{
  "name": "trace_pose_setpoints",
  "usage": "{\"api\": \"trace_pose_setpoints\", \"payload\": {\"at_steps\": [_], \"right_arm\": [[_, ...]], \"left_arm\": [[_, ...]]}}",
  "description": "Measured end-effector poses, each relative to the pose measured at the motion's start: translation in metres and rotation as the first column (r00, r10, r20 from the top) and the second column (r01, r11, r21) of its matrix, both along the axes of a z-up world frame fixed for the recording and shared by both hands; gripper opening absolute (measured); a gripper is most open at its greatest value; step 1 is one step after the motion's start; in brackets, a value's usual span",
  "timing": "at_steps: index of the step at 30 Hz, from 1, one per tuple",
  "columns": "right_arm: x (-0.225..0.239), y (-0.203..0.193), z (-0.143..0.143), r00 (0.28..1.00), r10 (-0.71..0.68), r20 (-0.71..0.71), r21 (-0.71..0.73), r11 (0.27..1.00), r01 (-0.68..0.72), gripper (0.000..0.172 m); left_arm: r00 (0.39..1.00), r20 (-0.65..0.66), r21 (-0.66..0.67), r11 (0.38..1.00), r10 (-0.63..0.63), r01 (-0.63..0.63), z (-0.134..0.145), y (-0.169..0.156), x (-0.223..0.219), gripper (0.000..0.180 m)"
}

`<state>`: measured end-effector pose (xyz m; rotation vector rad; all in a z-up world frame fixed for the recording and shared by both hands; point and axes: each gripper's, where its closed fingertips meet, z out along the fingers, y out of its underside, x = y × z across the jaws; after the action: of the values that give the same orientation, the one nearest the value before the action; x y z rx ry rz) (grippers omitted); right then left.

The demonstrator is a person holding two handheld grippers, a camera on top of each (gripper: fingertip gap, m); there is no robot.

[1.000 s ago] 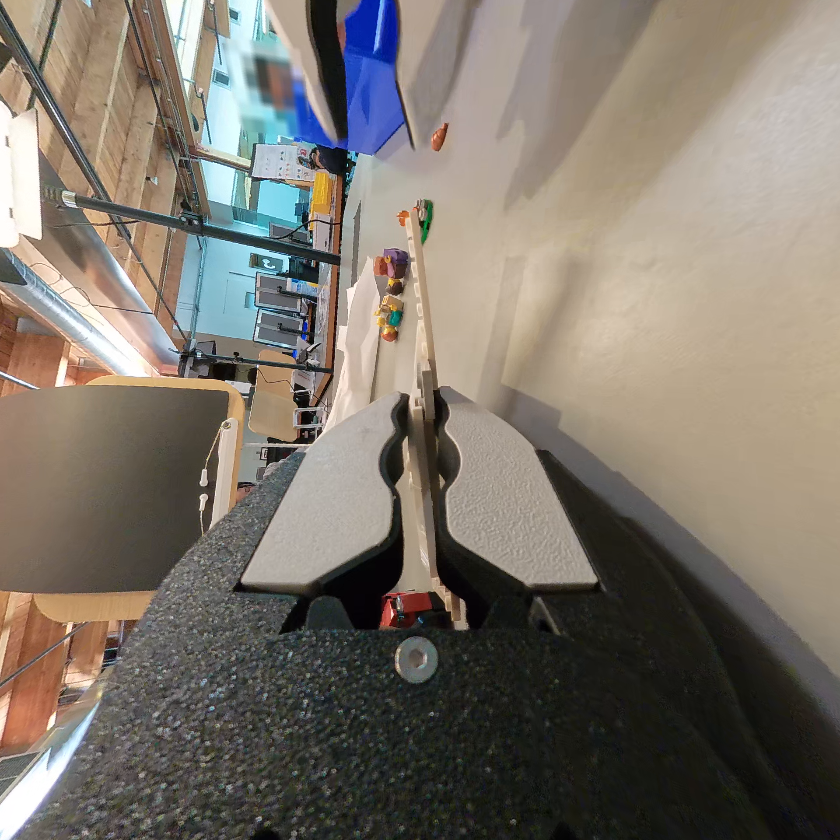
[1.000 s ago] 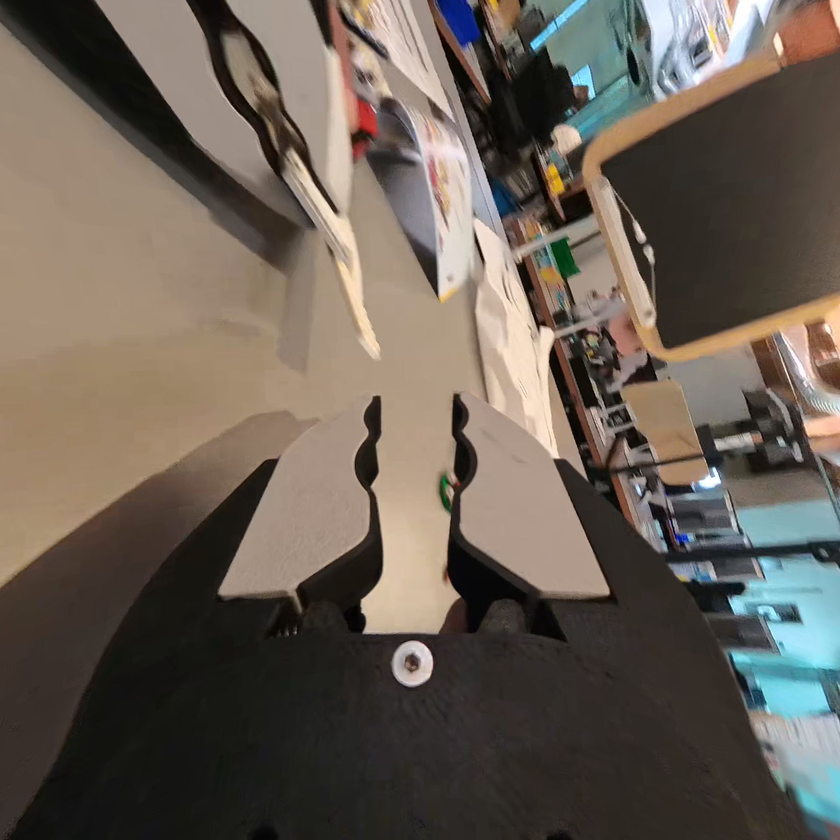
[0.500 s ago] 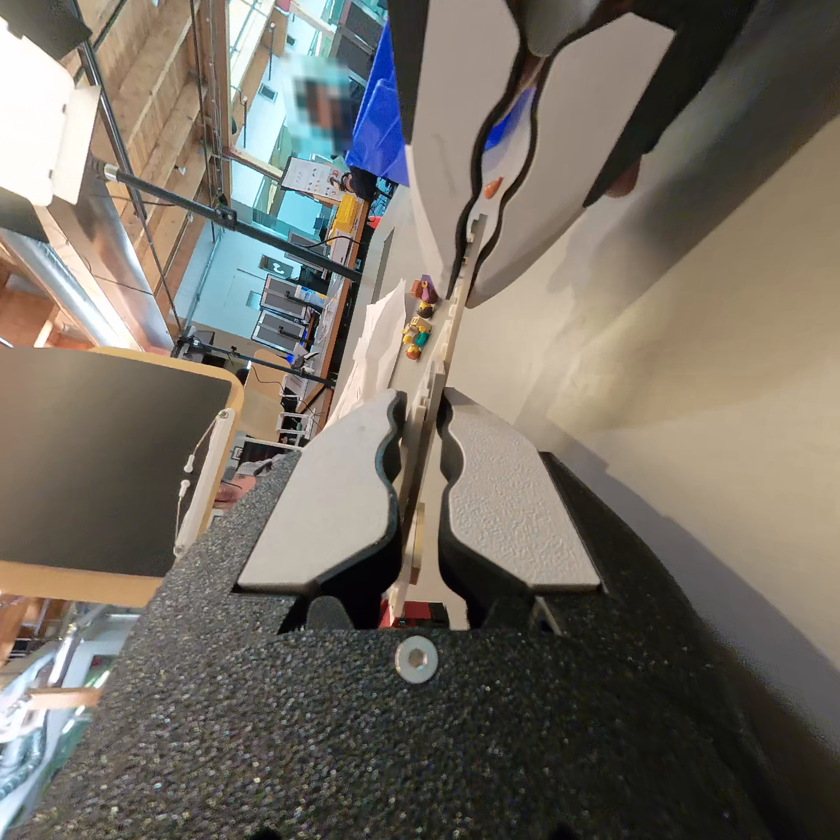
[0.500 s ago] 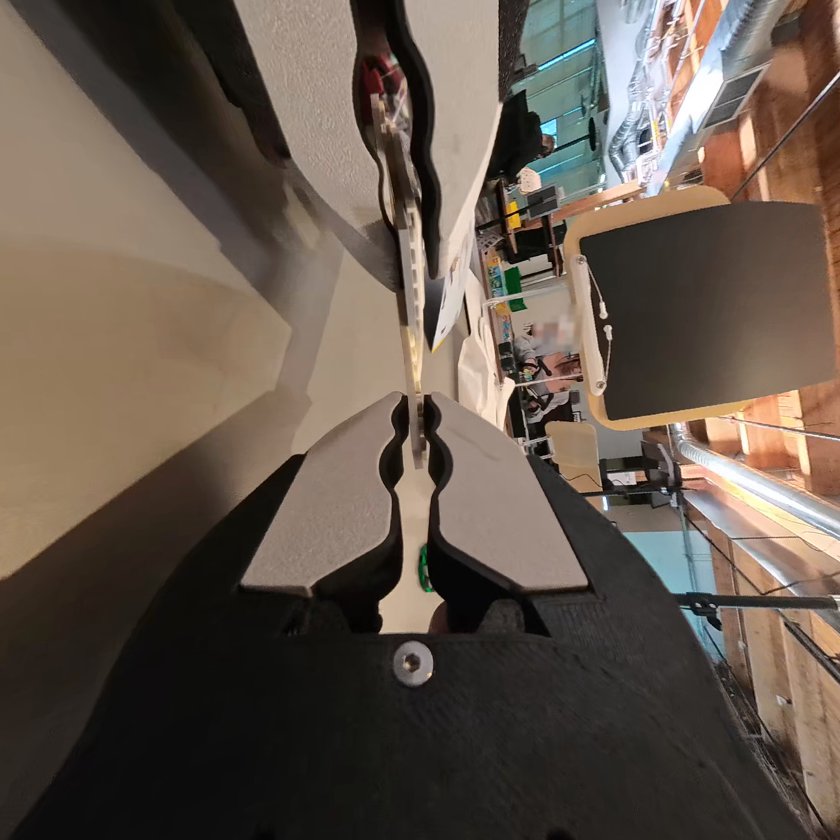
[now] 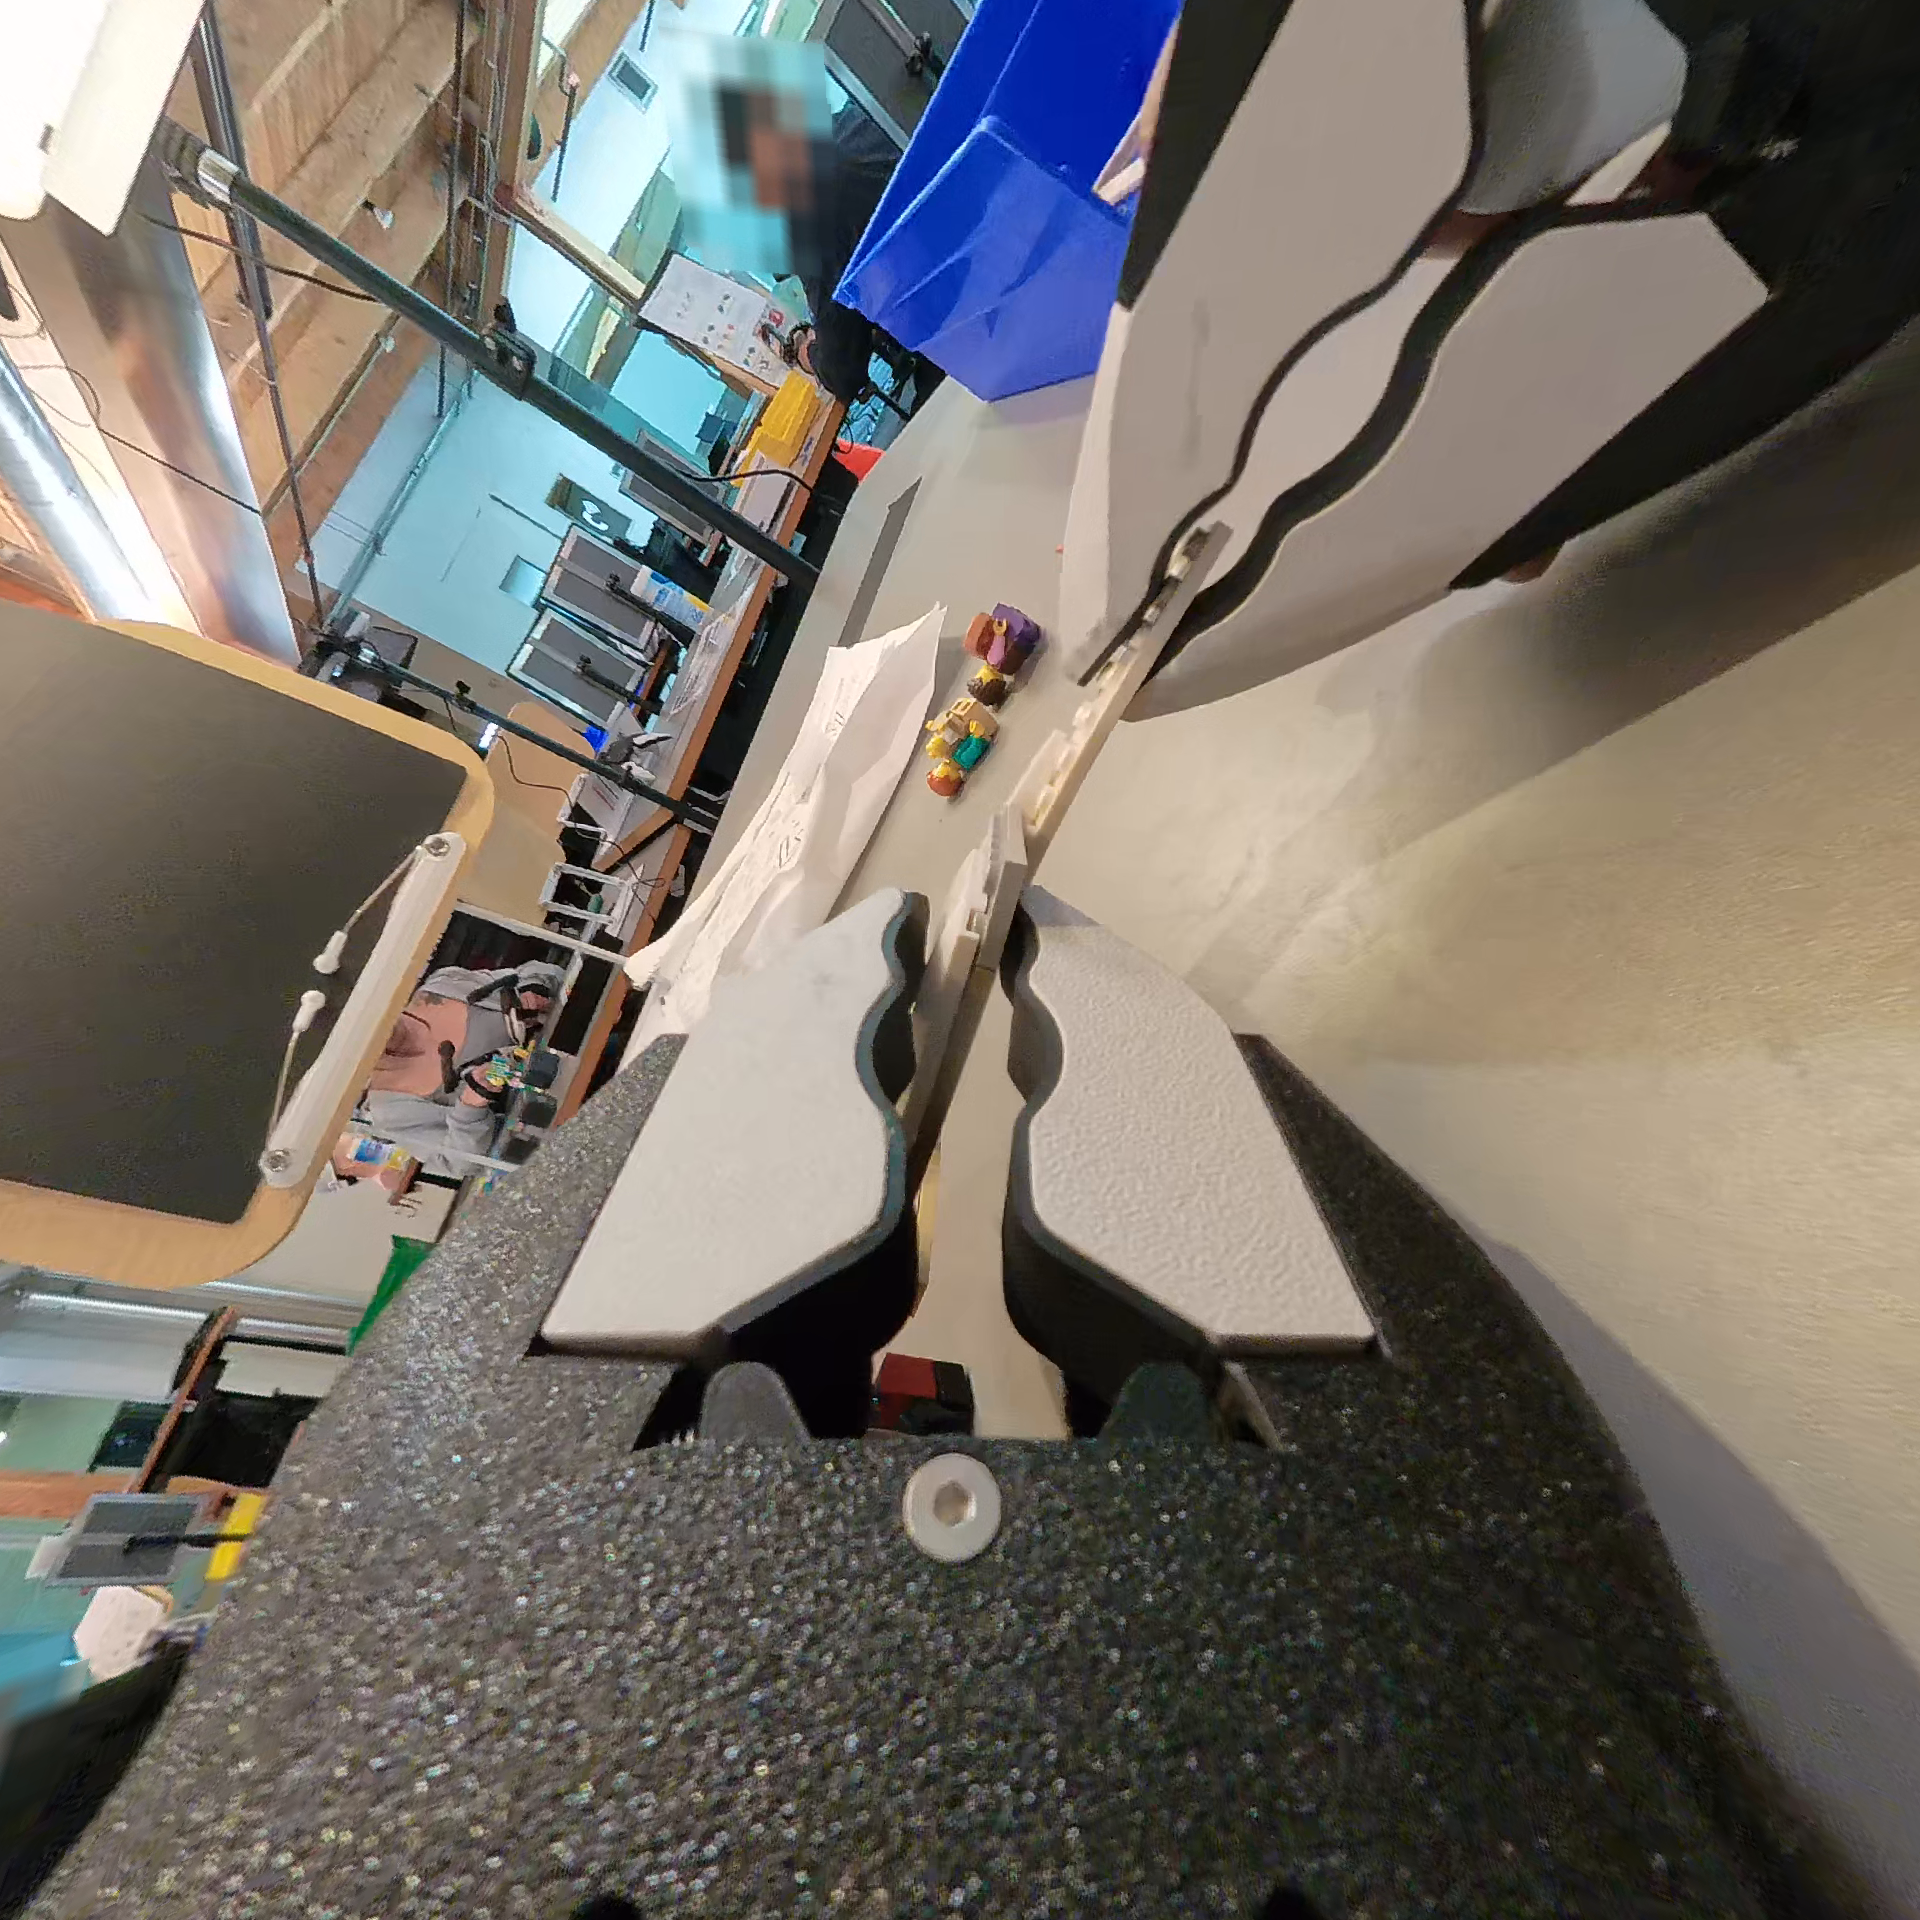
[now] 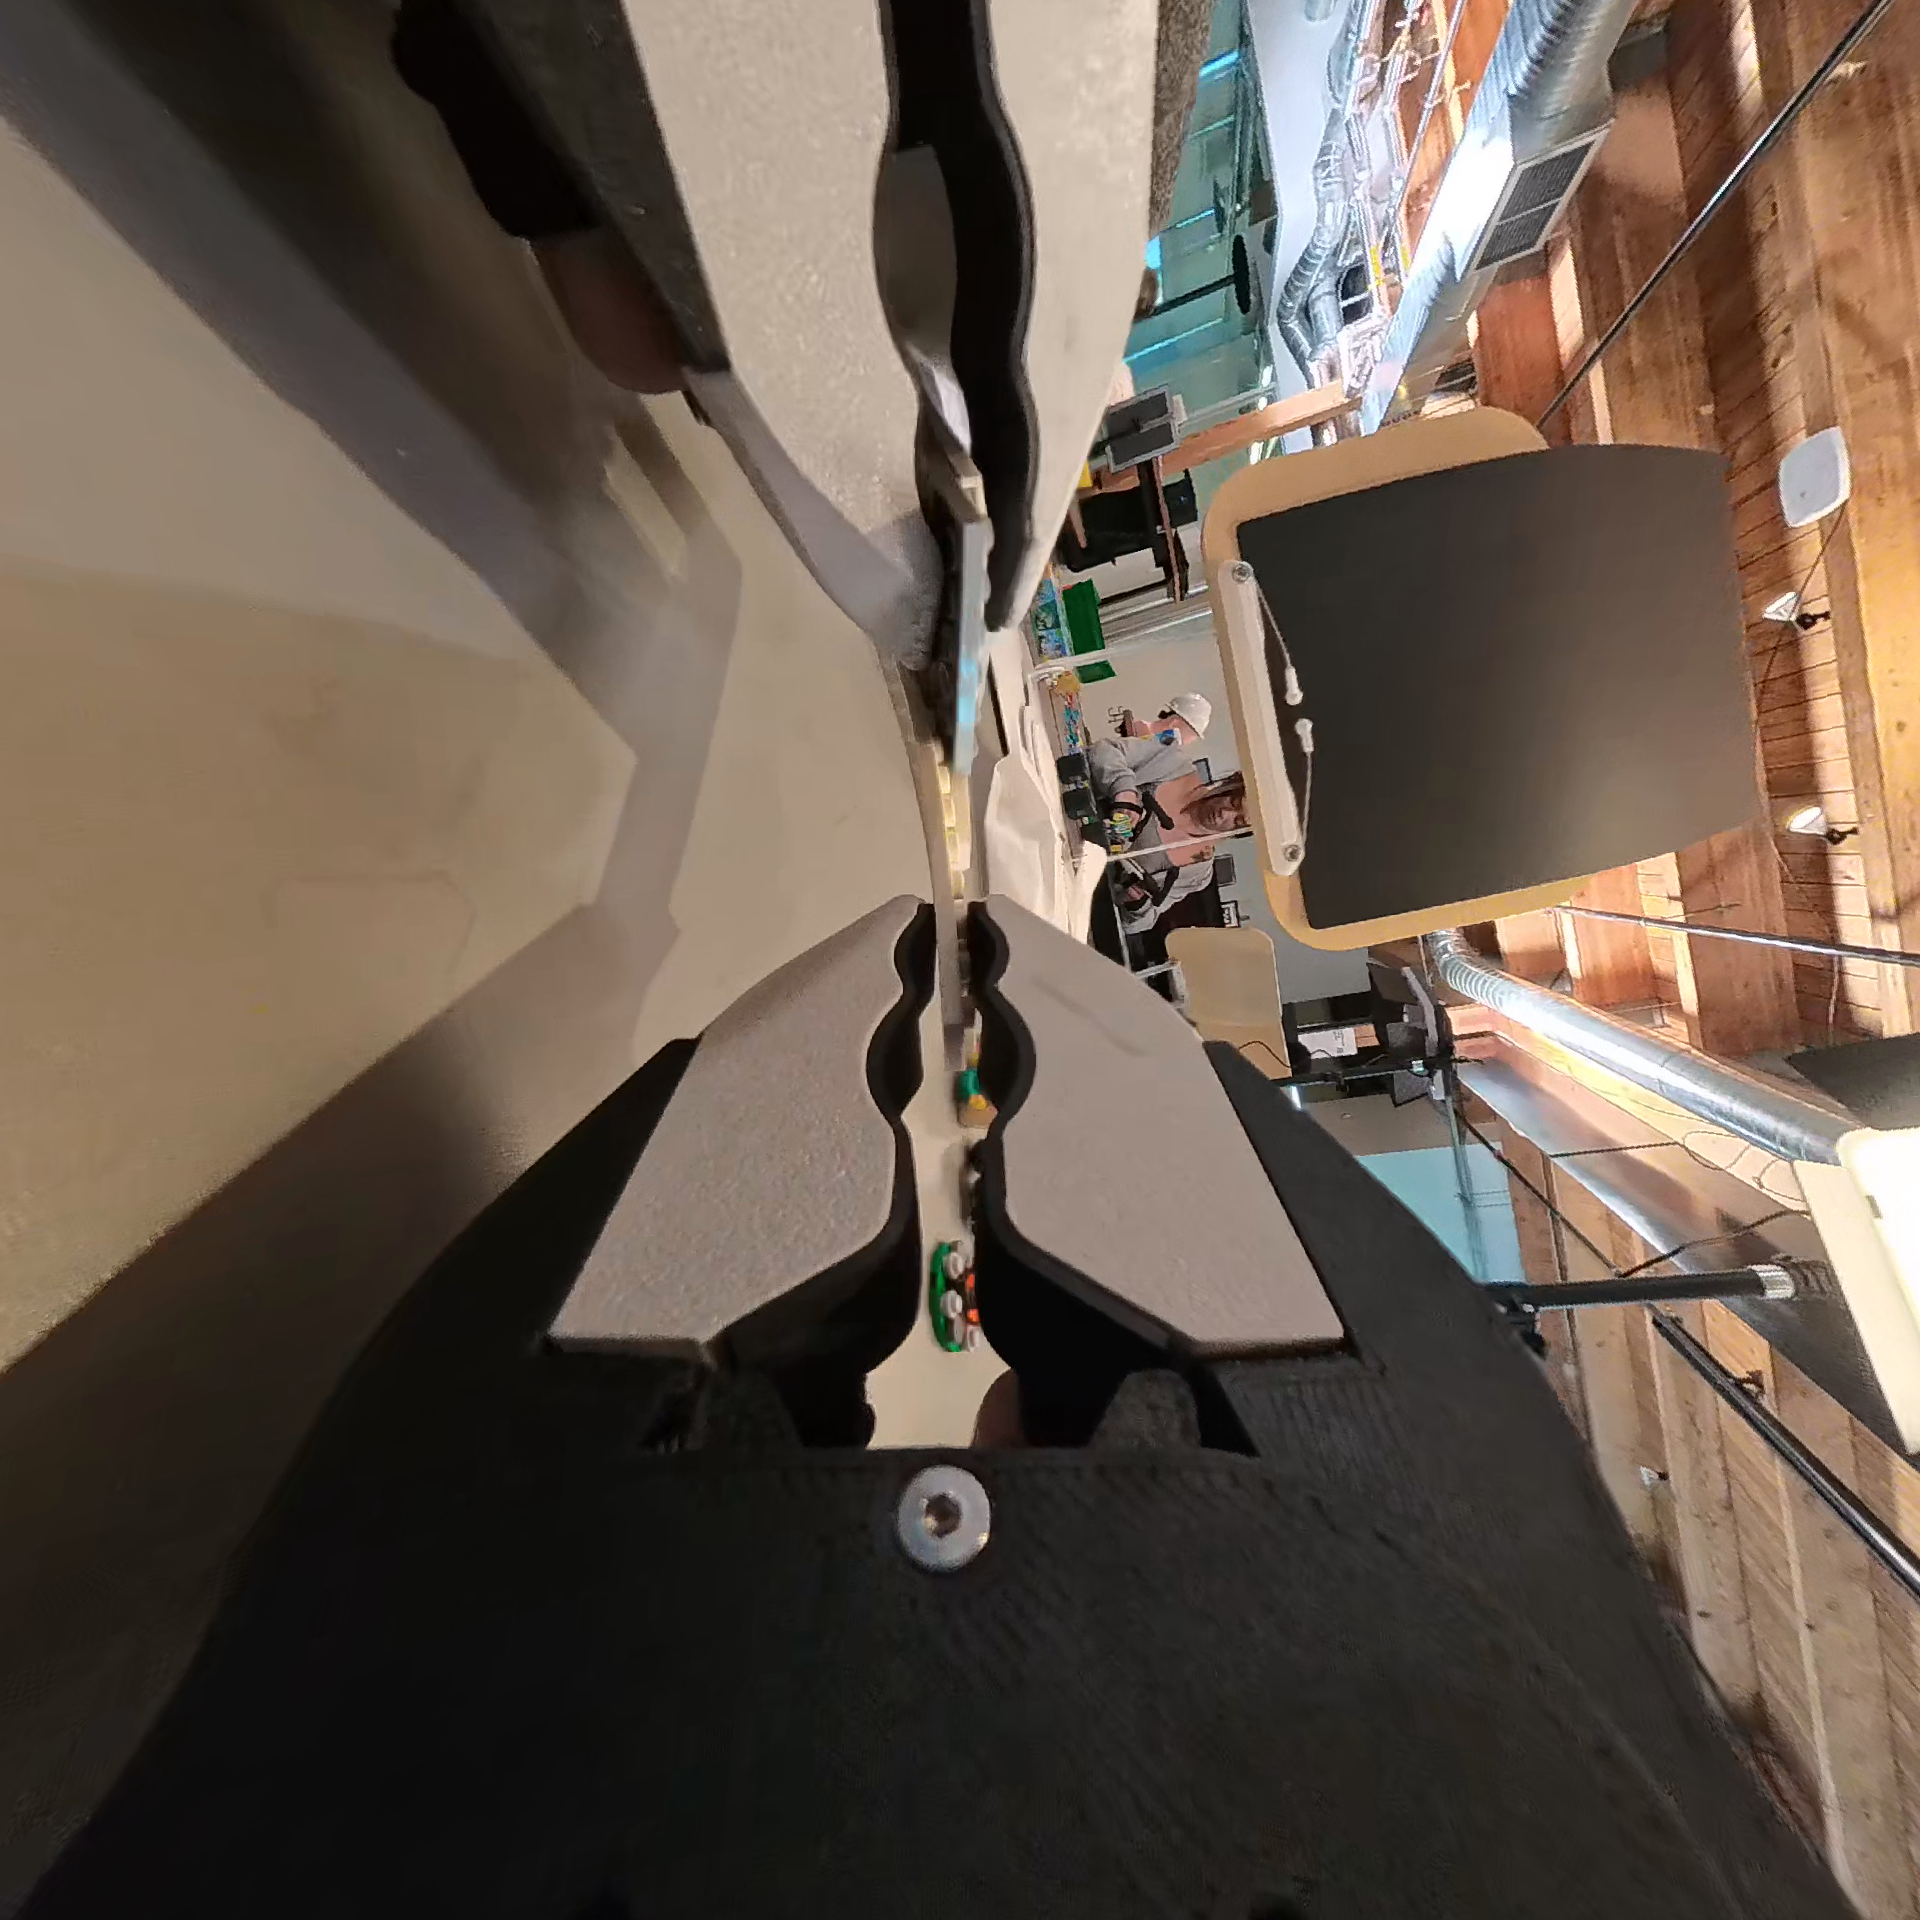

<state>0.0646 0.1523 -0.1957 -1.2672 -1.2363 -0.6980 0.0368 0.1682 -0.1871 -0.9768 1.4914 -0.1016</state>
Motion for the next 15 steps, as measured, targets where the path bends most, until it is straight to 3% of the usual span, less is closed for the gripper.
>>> {"api": "trace_pose_setpoints", "payload": {"at_steps": [15], "right_arm": [[0.0003,-0.0001,-0.0040,0.997,-0.019,0.076,0.036,0.999,0.016,0.005]], "left_arm": [[1.000,-0.006,-0.030,0.999,0.010,-0.010,-0.0020,0.0034,-0.0016,0.014]]}}
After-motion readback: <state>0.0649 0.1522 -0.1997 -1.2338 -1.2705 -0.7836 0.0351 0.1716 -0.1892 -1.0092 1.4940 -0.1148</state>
